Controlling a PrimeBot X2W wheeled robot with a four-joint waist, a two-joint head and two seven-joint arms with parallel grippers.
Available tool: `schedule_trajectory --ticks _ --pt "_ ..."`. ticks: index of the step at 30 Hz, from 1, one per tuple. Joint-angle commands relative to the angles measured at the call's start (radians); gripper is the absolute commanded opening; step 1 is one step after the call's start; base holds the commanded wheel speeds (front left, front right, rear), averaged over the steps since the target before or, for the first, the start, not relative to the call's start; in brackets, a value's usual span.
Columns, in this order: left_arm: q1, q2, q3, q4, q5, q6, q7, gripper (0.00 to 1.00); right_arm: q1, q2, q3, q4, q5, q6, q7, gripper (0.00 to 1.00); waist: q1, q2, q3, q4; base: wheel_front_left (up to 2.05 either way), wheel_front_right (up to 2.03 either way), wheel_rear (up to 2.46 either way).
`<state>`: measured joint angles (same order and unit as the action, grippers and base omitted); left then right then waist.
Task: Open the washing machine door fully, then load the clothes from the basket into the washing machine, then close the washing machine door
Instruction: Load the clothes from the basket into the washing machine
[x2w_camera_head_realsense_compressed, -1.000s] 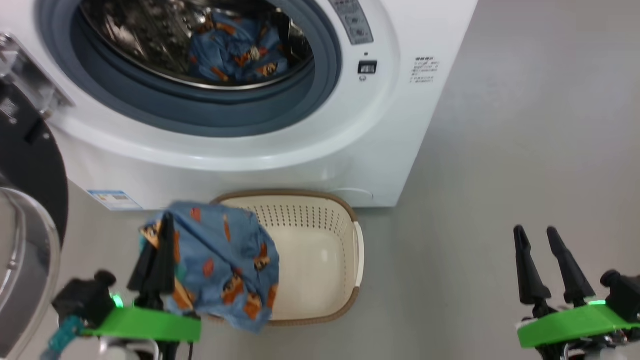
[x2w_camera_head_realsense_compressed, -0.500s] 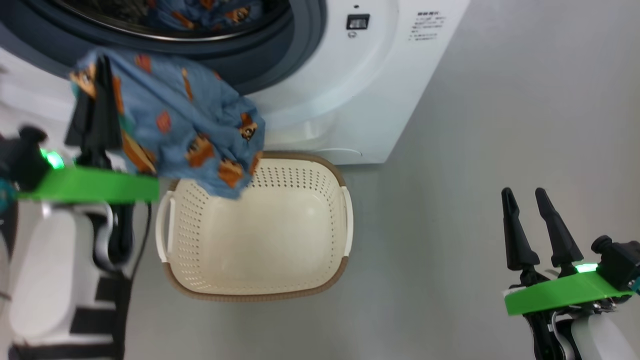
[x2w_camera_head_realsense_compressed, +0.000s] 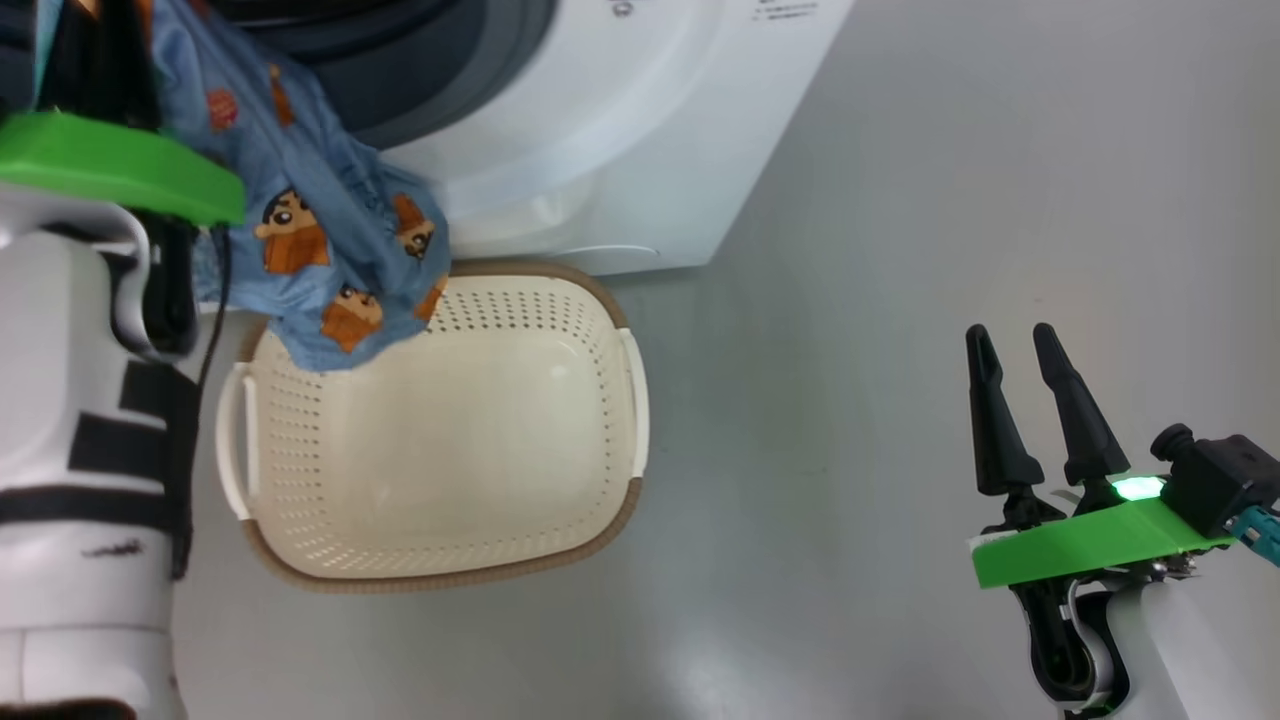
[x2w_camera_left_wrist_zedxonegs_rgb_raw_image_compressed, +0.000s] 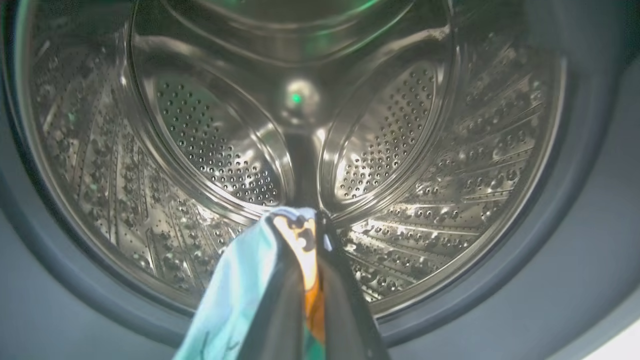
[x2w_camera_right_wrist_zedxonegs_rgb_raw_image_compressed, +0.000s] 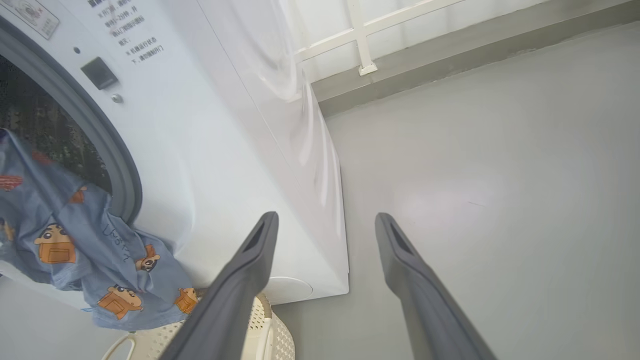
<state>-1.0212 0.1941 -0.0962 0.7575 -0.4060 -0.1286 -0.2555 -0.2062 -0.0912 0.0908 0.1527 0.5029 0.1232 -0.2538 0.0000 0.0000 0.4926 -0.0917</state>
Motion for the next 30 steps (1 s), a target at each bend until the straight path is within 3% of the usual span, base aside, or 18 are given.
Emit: schedule_trajectory --ticks 1,12,18,23,30 --pt "-0.041 0.046 0.020 0.010 0.006 -0.002 -0.006 0.00 -0.011 0.002 0.023 -0.021 0.002 0.008 -0.008 1.00 0.0000 0.0000 0.033 -0.034 0.00 0.00 0.00" --pt "-0.220 0.106 -0.012 0.321 0.030 -0.002 -0.006 0.00 -0.046 0.024 0.050 -0.025 0.008 0.008 -0.008 1.00 0.0000 0.0000 0.102 -0.103 0.00 0.00 0.00" --pt "-0.303 0.128 -0.060 0.404 0.060 -0.002 -0.006 0.00 -0.058 0.033 0.062 -0.029 0.010 0.008 -0.008 1.00 0.0000 0.0000 0.134 -0.124 0.00 0.00 0.00" --pt "-0.366 0.155 -0.080 0.368 0.083 -0.002 -0.006 0.00 -0.074 0.037 0.075 -0.032 0.013 0.008 -0.008 1.00 0.0000 0.0000 0.156 -0.141 0.00 0.00 0.00" --pt "-0.408 0.181 -0.039 0.157 0.129 0.018 -0.006 0.00 -0.090 0.040 0.082 -0.045 0.013 0.008 -0.008 1.00 0.0000 0.0000 0.188 -0.157 0.00 0.00 0.00"
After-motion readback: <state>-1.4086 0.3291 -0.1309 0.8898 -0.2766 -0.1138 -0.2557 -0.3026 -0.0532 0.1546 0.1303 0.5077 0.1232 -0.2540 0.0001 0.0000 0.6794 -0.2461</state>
